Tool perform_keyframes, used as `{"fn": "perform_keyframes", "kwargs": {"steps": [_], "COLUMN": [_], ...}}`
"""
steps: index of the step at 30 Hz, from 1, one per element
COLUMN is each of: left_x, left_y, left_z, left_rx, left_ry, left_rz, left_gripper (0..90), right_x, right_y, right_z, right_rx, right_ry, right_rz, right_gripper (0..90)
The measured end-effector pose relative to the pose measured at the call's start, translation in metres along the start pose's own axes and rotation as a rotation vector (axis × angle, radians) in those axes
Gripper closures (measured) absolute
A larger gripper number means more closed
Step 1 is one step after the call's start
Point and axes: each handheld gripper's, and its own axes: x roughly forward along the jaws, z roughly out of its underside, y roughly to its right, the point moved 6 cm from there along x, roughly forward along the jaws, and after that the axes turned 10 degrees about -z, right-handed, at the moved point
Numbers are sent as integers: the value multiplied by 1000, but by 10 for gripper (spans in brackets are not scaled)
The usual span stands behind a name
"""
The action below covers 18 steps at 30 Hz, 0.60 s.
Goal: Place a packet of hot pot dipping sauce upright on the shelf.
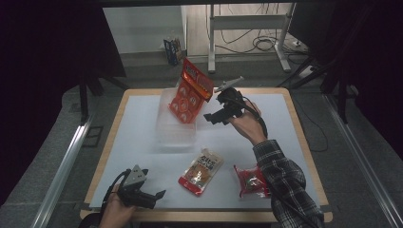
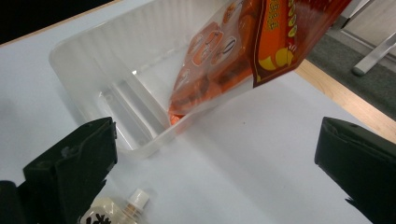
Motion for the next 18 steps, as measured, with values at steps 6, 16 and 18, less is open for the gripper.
{"fn": "perform_keyframes", "kwargs": {"steps": [6,16,18], "left_x": [2,2,3], "left_y": [5,3,5], "left_z": [1,1,1], "left_rx": [-37,8,30], "left_ry": [-17,3,-1], "left_rz": [69,23,18], "left_gripper": [0,0,0], "right_x": [-3,-4,-4], "right_y": [-6,-23,-26], "right_z": [11,28,32], "right_rx": [-11,6,16], "right_ry": [13,32,42], "right_rz": [6,-16,-29], "right_gripper": [0,0,0]}}
